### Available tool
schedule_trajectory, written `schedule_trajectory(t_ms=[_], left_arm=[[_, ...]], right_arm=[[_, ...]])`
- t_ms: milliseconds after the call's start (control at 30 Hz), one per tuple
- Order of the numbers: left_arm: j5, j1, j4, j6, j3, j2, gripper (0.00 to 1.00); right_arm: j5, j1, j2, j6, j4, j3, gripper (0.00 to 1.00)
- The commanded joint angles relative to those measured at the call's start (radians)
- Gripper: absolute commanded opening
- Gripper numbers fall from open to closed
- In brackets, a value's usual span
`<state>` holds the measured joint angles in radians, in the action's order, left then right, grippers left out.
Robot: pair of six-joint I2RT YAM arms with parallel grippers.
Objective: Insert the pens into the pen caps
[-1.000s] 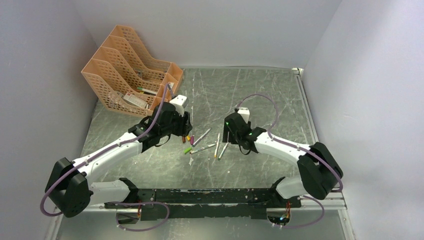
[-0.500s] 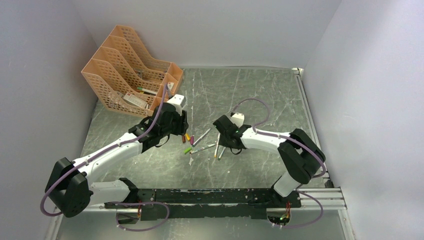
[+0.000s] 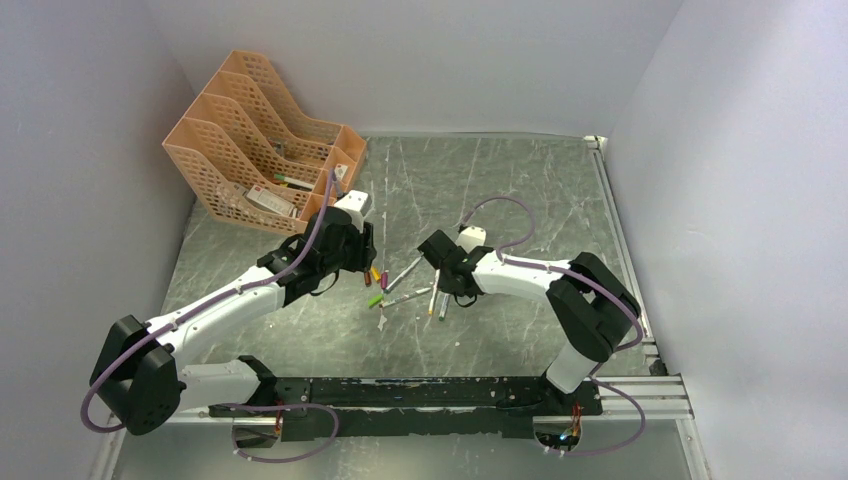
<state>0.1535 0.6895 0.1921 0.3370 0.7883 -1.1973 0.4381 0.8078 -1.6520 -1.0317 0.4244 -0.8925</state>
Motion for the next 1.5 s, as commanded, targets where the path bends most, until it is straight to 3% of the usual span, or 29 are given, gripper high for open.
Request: schedule_trajectory(t_ms=[0, 67, 200, 333, 433, 567, 933, 1033, 1100, 1167, 1233, 1367, 1433, 1467], left_arm=[[-0.042, 0.008, -0.011, 0.037, 0.001, 0.017, 0.53], [-0.161, 0.008, -0.027, 0.034, 0.018, 0.009, 0.58], [-0.487, 0.008, -0.161, 0.055, 0.027, 0.009, 0.79], [-0.654, 0.008, -0.284, 0.103, 0.035, 0.015, 0.78], [-0.731, 0.008, -0.369, 0.132, 0.030, 0.020, 0.79], [-0.807, 0.008, -0.439, 0.173, 0.031, 0.007, 0.80], [-0.793, 0.008, -0.453, 0.190, 0.041, -0.033, 0.77], [-0.801, 0.010, -0.497, 0.220, 0.035, -0.044, 0.70], [-0.805, 0.010, -0.518, 0.235, 0.037, -0.052, 0.60], [-0.814, 0.010, -0.527, 0.238, 0.045, -0.063, 0.29], [-0.821, 0.009, -0.530, 0.239, 0.052, -0.073, 0.09], [-0.817, 0.010, -0.500, 0.203, 0.063, -0.078, 0.07], [-0.816, 0.010, -0.450, 0.153, 0.078, -0.082, 0.07], [-0.822, 0.009, -0.419, 0.122, 0.089, -0.085, 0.07]], right_arm=[[0.011, 0.004, 0.019, -0.033, 0.018, -0.003, 0.00], [0.021, 0.005, 0.079, -0.033, -0.007, 0.003, 0.00], [-0.001, 0.006, 0.258, 0.079, -0.180, 0.061, 0.00], [-0.098, 0.007, 0.505, 0.254, -0.490, 0.224, 0.00], [-0.181, 0.006, 0.636, 0.312, -0.671, 0.312, 0.00], [-0.241, 0.007, 0.694, 0.361, -0.721, 0.308, 0.00], [-0.328, 0.006, 0.732, 0.368, -0.852, 0.303, 0.00], [-0.355, 0.007, 0.719, 0.357, -0.883, 0.304, 0.00], [-0.370, 0.005, 0.708, 0.348, -0.896, 0.306, 0.00], [-0.373, 0.006, 0.706, 0.342, -0.903, 0.312, 0.00], [-0.372, 0.005, 0.710, 0.344, -0.900, 0.314, 0.00], [-0.352, 0.006, 0.722, 0.369, -0.847, 0.290, 0.02], [-0.343, 0.006, 0.725, 0.406, -0.800, 0.254, 0.29], [-0.335, 0.005, 0.723, 0.426, -0.771, 0.238, 0.36]])
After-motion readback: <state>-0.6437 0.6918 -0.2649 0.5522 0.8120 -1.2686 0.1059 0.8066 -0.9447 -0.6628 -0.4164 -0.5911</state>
